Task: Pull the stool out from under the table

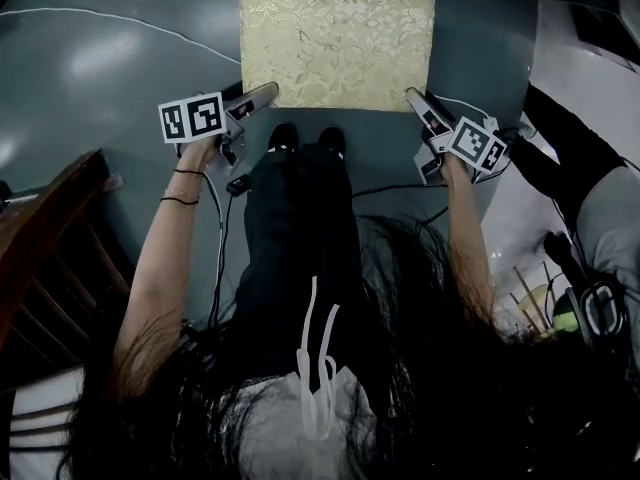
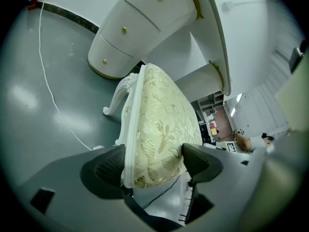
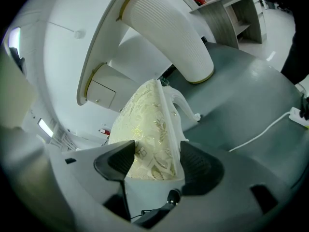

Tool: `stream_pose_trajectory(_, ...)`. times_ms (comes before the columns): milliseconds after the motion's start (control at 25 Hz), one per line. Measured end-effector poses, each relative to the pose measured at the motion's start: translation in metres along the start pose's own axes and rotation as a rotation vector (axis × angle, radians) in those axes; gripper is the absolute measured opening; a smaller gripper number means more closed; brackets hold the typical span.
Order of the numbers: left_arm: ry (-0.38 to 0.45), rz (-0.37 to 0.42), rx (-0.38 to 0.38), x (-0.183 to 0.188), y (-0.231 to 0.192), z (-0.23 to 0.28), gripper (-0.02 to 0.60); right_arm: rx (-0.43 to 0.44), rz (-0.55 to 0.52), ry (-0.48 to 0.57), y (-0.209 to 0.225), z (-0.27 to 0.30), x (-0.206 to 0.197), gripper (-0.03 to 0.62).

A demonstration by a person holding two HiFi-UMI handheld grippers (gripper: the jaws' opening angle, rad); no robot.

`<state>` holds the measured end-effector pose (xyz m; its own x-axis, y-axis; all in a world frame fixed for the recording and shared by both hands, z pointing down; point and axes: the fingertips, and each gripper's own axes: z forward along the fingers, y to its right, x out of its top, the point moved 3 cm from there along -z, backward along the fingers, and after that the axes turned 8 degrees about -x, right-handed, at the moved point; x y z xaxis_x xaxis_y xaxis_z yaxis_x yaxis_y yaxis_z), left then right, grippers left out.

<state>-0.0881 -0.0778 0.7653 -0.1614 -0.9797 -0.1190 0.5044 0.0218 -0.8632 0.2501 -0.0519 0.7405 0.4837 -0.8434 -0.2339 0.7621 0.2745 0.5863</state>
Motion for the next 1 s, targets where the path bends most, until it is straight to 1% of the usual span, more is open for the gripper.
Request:
stream_pose_trajectory(80,-0.008,-0.003,-0.005,-0.001,0.001,0.001,0.371,-0.006,-0.013,0.005,-0.001,-0.002,0.001,0.302)
stream_pose_trajectory(160,-0.001,0.006,0.005,0.000,0.001,-0.002,0.371,-0.018,-0.018,0.009,-0.002,-0.003,0.001,0.302)
stream_pose_trajectory(320,0.035,0.098,0.091,0.004,0.002,-0.009,0.371,-0.074,-0.049,0.034,-0.005,-0.007,0.001,0.301)
stream_pose_trajectory(400,0.048,0.131,0.110,0.005,0.009,-0.014,0.371,-0.088,-0.077,0.044,-0.009,-0.012,-0.001,0.301)
stream_pose_trajectory(600,0.110,0.235,0.101,0.024,0.047,-0.031,0.370,-0.073,-0.110,0.080,-0.033,-0.036,-0.001,0.301)
stream_pose_trajectory(680,0.126,0.265,0.087,0.032,0.065,-0.037,0.370,-0.063,-0.132,0.100,-0.047,-0.045,0.001,0.301)
stream_pose_trajectory(840,0.160,0.300,0.082,0.044,0.102,-0.051,0.370,-0.054,-0.205,0.136,-0.078,-0.067,0.008,0.301)
stream_pose_trajectory(1000,0.193,0.310,0.077,0.039,0.141,-0.071,0.370,-0.015,-0.260,0.153,-0.116,-0.096,0.006,0.301)
